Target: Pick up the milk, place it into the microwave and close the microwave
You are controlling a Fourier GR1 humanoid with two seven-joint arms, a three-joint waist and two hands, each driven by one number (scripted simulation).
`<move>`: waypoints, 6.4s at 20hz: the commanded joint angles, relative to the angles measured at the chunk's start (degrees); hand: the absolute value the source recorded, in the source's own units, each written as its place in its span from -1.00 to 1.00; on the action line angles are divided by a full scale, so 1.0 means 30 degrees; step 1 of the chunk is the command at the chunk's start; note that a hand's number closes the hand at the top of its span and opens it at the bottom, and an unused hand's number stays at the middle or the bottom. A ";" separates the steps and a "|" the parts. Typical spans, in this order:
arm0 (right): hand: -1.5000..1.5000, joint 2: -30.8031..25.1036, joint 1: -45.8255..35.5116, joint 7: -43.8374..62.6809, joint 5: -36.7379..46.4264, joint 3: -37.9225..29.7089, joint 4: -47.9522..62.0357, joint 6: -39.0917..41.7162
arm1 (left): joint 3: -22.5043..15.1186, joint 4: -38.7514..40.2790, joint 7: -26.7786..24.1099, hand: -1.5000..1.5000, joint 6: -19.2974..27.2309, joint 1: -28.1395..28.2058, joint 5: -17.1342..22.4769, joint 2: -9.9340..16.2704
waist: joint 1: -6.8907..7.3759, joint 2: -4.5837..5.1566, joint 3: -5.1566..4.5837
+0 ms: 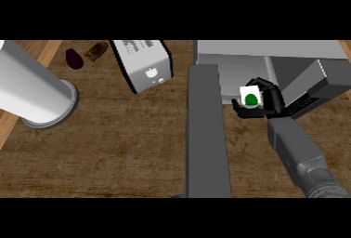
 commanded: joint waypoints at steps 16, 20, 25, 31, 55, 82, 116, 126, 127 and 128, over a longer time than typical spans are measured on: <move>1.00 -0.2837 -0.2673 0.2561 0.1546 0.0560 0.1426 -0.4444 | -0.0601 0.1484 -0.0224 -1.00 -0.0467 -0.2420 -0.0653 0.0412 | 0.1413 0.0882 0.0082; 1.00 -0.3216 -0.3640 0.3743 0.1496 0.0399 0.1627 -0.4980 | -0.0532 0.1464 -0.0112 -1.00 -0.0521 -0.2746 -0.0346 0.0933 | 0.1890 0.1010 0.0102; 1.00 -0.3744 -0.3633 0.3813 0.1335 0.0105 0.1652 -0.5700 | -0.0485 0.1798 0.0006 -1.00 -0.0676 -0.2861 -0.0247 0.1267 | 0.2255 0.1247 0.0128; 1.00 -0.3974 -0.3809 0.3665 0.1342 0.0027 0.1647 -0.5683 | -0.0710 0.2034 -0.0096 -1.00 -0.0485 -0.3385 -0.0597 0.1058 | 0.2377 0.1400 0.0151; -1.00 -0.3987 -0.4980 0.3276 0.0570 -0.0864 0.1417 -0.4390 | -0.0548 0.3222 -0.0107 -1.00 -0.0937 -0.4896 -0.2150 0.2171 | 0.2955 0.1569 0.0222; -1.00 -0.0949 -0.7838 0.6126 0.1533 -0.0328 0.1460 -0.7910 | -0.2075 0.4626 -0.0519 -1.00 -0.2075 -0.4822 -0.4083 0.0877 | 0.2149 0.0884 0.0009; -1.00 0.2575 0.1559 -0.0720 -0.1034 -0.1069 -0.0276 0.4914 | -1.0004 0.7866 -0.5051 -1.00 -0.4907 -0.4758 -1.4833 -0.2677 | -0.1343 -0.0531 -0.0082; -1.00 0.2388 0.8097 -0.1623 -0.0440 0.0574 -0.3429 0.4812 | -1.1015 1.0283 -0.6990 1.00 -0.3178 -0.6779 -1.8017 -0.2687 | -0.1915 -0.0667 -0.0125; -1.00 0.2285 0.8256 -0.1188 -0.0461 0.0644 -0.3914 0.4756 | -1.1028 1.1216 -0.6510 1.00 -0.2887 -0.7381 -1.8164 -0.2687 | -0.2225 -0.0708 -0.0150; -1.00 0.2062 0.9418 -0.1853 -0.0487 0.0687 -0.4345 0.4946 | -1.0697 1.1504 -0.7076 1.00 -0.2907 -0.7607 -1.8703 -0.2688 | -0.2197 -0.0673 -0.0148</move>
